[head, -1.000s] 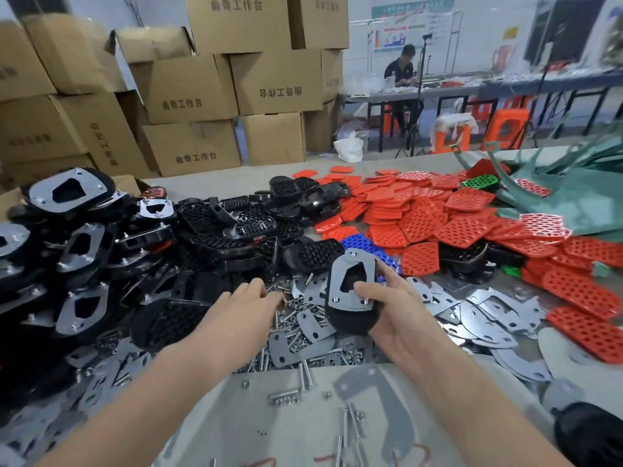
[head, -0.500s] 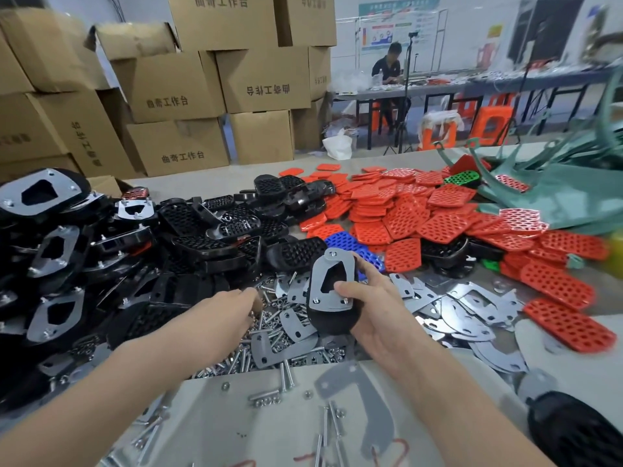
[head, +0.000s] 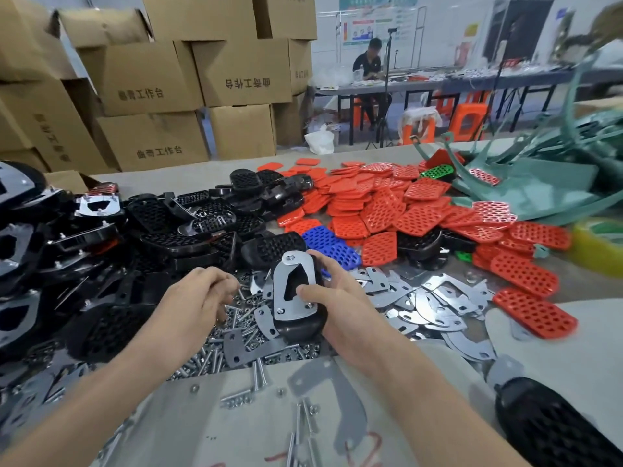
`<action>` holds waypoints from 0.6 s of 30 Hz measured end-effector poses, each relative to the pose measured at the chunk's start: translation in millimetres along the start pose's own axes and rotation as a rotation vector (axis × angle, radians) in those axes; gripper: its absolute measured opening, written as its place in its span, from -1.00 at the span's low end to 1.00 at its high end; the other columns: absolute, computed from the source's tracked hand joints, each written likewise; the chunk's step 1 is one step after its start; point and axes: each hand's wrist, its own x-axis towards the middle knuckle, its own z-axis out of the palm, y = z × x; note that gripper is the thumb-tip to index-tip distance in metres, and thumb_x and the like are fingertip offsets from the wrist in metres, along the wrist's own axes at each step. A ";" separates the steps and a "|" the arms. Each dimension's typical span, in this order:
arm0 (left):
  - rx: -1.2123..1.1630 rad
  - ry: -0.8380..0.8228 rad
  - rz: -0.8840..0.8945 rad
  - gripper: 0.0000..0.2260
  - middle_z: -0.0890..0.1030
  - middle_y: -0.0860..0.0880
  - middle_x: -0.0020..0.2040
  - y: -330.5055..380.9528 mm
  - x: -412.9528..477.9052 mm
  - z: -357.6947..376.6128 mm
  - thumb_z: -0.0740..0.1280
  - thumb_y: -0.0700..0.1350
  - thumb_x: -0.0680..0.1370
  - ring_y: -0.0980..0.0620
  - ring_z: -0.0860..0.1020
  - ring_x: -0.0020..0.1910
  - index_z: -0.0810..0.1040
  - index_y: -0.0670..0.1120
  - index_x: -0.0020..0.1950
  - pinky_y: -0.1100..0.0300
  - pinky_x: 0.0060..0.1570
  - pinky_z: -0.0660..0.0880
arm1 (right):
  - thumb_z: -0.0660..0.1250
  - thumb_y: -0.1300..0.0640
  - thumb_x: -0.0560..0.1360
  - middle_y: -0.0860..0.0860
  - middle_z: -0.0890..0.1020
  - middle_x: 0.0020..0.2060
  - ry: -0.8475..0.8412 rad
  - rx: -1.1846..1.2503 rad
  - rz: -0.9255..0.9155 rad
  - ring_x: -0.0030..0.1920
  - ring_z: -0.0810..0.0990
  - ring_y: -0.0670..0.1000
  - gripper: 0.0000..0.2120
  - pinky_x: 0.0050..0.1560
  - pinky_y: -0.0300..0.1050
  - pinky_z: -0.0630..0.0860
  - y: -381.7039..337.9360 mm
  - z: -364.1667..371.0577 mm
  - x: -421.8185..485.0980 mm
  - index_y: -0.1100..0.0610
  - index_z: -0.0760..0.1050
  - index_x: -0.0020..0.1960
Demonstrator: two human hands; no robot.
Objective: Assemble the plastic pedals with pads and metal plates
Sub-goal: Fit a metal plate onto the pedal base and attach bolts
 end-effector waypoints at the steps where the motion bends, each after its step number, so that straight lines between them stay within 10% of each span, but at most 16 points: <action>1: -0.069 0.022 -0.018 -0.80 0.66 0.02 -0.20 3.8 1.1 1.8 0.24 -0.08 0.67 0.15 0.62 -0.31 0.60 0.04 -0.11 0.28 -0.26 0.46 | 0.28 0.48 0.53 0.16 0.70 0.10 -0.003 -0.026 -0.007 0.05 0.71 0.18 -0.43 0.23 0.25 0.59 0.9 -0.2 0.4 0.02 0.44 0.42; 8: -0.270 -0.057 0.169 -0.83 0.66 0.15 -0.25 50.3 15.8 10.0 0.28 -0.09 0.65 0.26 0.56 -0.34 0.57 0.18 0.14 0.35 -0.33 0.49 | 0.38 0.20 0.36 0.12 0.70 0.15 -0.034 -0.204 -0.086 0.20 0.66 0.19 -0.46 0.33 0.29 0.52 4.9 1.4 0.6 0.06 0.52 0.35; 18: 0.116 -0.212 0.130 -0.84 0.62 0.11 -0.37 70.5 45.8 11.8 0.28 -0.10 0.65 0.22 0.54 -0.41 0.65 0.05 0.01 0.27 -0.32 0.49 | 0.27 0.44 0.57 0.19 0.68 0.18 -0.031 -0.349 -0.208 0.15 0.66 0.08 -0.58 0.17 -0.03 0.60 8.4 1.1 7.2 0.12 0.51 0.35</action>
